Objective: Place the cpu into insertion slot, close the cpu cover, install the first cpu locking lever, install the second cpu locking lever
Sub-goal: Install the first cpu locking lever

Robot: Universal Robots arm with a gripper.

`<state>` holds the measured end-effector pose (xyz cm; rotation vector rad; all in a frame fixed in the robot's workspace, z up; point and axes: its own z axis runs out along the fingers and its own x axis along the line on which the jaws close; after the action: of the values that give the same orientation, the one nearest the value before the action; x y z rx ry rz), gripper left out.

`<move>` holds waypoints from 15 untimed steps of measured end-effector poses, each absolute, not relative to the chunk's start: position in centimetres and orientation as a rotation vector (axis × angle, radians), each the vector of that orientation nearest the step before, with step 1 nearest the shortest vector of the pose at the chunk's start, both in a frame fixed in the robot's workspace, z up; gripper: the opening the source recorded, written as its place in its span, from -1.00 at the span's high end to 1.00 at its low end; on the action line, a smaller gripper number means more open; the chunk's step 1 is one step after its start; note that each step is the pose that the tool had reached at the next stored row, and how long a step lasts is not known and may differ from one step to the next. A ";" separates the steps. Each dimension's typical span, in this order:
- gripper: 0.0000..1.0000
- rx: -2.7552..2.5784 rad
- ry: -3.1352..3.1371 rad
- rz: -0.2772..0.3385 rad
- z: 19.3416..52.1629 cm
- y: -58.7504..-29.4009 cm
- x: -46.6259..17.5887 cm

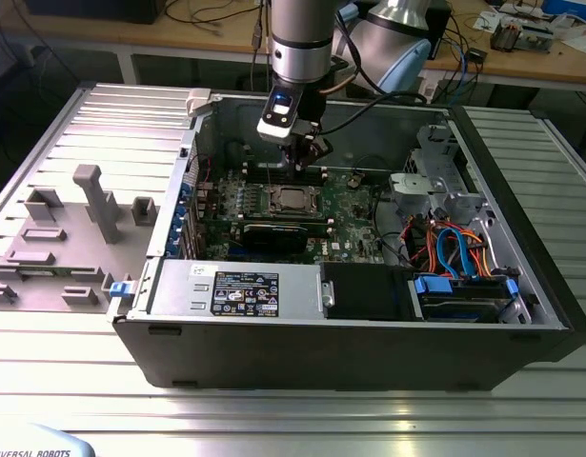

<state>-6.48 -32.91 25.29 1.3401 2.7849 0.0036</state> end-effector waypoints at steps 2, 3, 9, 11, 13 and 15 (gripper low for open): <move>0.79 1.340 2.785 0.004 25.3 -32.9 -6.5; 0.79 1.340 2.785 0.004 25.3 -32.9 -6.5; 0.79 1.187 2.854 0.008 25.3 -32.9 -6.5; 0.79 1.134 2.875 0.009 25.3 -32.9 -6.5; 0.79 1.041 2.911 0.012 25.3 -32.9 -6.5; 0.79 0.962 2.938 0.014 25.3 -32.9 -6.5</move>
<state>-6.48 -32.91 25.28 0.9616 2.9379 0.0138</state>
